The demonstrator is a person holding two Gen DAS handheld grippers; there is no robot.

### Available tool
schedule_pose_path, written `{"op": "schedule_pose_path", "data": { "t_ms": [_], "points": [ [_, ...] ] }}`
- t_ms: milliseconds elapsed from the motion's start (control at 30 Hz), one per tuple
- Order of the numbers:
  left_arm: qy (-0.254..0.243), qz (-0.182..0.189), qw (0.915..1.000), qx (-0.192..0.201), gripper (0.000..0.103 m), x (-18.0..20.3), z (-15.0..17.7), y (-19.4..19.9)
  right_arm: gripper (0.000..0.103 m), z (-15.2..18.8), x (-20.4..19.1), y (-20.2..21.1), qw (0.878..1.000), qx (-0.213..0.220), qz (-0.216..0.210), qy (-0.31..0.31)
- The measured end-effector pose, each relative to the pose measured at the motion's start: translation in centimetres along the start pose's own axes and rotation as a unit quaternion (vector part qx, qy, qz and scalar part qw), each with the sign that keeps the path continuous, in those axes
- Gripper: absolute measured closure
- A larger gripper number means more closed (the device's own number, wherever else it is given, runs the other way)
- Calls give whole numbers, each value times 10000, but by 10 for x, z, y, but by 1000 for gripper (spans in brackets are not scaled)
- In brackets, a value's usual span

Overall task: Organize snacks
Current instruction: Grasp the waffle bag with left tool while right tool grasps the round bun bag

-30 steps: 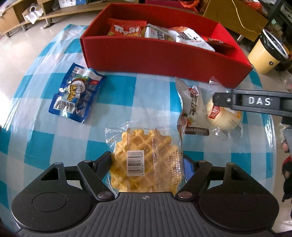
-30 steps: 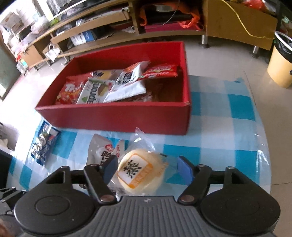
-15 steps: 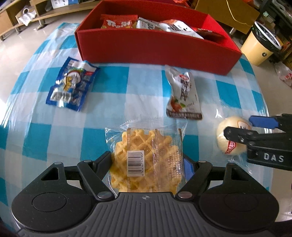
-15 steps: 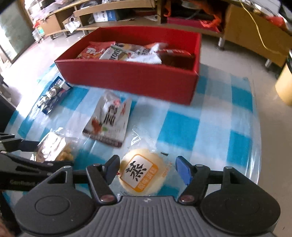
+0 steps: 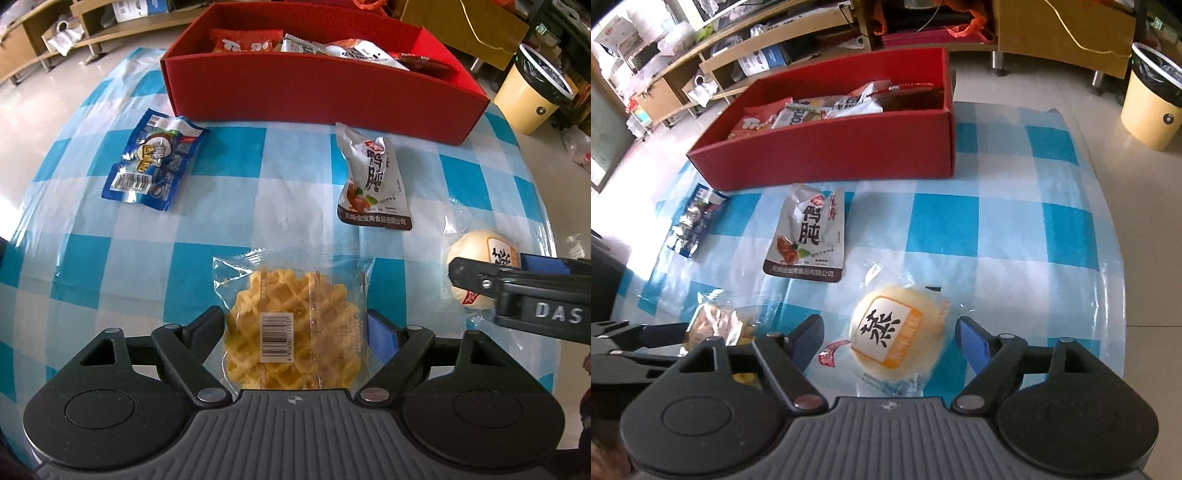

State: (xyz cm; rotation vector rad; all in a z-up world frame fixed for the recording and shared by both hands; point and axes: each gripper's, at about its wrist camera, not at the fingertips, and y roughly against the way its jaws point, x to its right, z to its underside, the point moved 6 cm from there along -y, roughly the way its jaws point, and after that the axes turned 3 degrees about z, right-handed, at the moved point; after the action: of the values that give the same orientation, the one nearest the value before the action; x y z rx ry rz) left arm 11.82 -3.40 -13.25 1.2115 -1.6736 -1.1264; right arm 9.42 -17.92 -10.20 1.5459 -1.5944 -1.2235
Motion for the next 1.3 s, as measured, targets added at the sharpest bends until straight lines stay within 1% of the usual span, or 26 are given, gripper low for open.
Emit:
{"op": "schedule_pose_path", "data": {
  "t_ms": [100, 267, 367, 400, 467, 533, 633, 733, 767, 800, 833, 867, 933, 1100, 1300],
  "points": [
    [54, -32, 9999, -109, 14, -3, 3, -8, 28, 0, -4, -7, 9998, 33, 136, 144],
    [-116, -201, 9997, -66, 11, 2, 7, -12, 28, 6, -4, -19, 9992, -72, 289, 269],
    [-166, -310, 9994, -22, 11, 4, 11, -12, 27, 8, -6, -19, 9989, -15, 307, 355],
    [-151, -311, 9994, -13, 12, 3, 12, -12, 26, 8, -6, -19, 9989, -1, 295, 372],
    [-100, -322, 9994, 35, 15, 1, 16, -10, 18, 11, -9, -21, 9985, -14, 208, 506],
    [-110, -343, 9993, 66, 16, 0, 18, -8, 1, 13, -12, -24, 9984, -128, 159, 535],
    [-137, -348, 9993, 55, 18, 0, 20, -6, 1, 15, -15, -27, 9974, -245, 295, 612],
    [-104, -309, 9995, 52, 19, -1, 21, -4, 1, 16, -15, -26, 9972, -263, 283, 640],
    [-92, -299, 9995, 50, 20, -2, 21, -4, 2, 17, -14, -25, 9973, -242, 292, 631],
    [-79, -287, 9995, 46, 20, -3, 22, -3, 9, 18, -14, -23, 9969, -200, 353, 675],
    [-43, -261, 9996, 47, 20, -4, 22, -2, 18, 19, -13, -22, 9962, -167, 431, 736],
    [-2, -232, 9997, 40, 21, -5, 22, -1, 23, 20, -12, -19, 9953, -116, 516, 809],
    [57, -191, 9998, 35, 21, -7, 22, 0, 39, 22, -10, -15, 9953, -48, 509, 828],
    [125, -145, 9998, 51, 21, -7, 20, 3, 45, 27, -6, -6, 9948, -6, 559, 846],
    [72, -96, 9997, 216, 22, 0, 14, 12, 47, 26, -10, 5, 9953, 138, 488, 827]
  ]
}}
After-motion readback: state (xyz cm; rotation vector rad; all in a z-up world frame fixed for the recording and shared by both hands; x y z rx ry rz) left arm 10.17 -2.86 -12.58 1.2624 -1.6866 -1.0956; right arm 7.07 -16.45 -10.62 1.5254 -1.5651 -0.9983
